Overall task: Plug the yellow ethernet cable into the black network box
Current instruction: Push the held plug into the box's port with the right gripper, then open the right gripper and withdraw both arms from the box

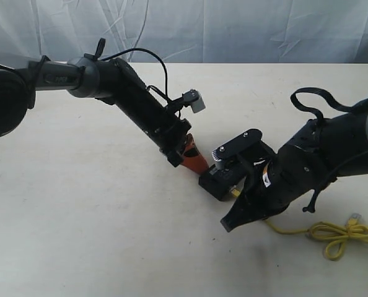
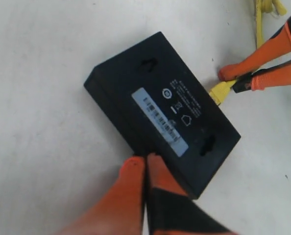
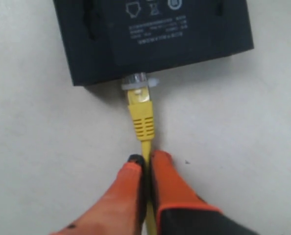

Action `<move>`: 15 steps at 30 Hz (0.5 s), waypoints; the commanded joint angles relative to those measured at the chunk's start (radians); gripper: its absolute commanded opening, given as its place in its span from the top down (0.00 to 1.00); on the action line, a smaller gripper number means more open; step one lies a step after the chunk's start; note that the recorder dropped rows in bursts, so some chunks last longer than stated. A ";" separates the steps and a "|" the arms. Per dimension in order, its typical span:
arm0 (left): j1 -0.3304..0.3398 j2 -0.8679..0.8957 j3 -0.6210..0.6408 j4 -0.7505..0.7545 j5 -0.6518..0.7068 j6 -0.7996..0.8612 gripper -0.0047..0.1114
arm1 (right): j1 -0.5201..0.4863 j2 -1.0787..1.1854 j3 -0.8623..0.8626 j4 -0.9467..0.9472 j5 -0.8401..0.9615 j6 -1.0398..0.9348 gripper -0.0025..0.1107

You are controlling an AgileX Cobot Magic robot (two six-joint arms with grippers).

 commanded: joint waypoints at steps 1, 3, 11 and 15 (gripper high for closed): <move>0.005 -0.013 -0.005 0.022 0.012 0.002 0.96 | -0.001 -0.003 -0.001 -0.010 -0.041 -0.005 0.71; 0.011 -0.035 -0.005 0.053 -0.038 -0.044 0.96 | -0.001 -0.014 -0.001 0.010 -0.030 -0.001 0.58; 0.091 -0.244 -0.005 0.348 -0.115 -0.476 0.96 | -0.005 -0.168 -0.001 0.075 0.049 0.078 0.64; 0.137 -0.399 0.044 0.496 -0.127 -0.695 0.96 | -0.092 -0.275 -0.001 0.196 0.117 0.078 0.98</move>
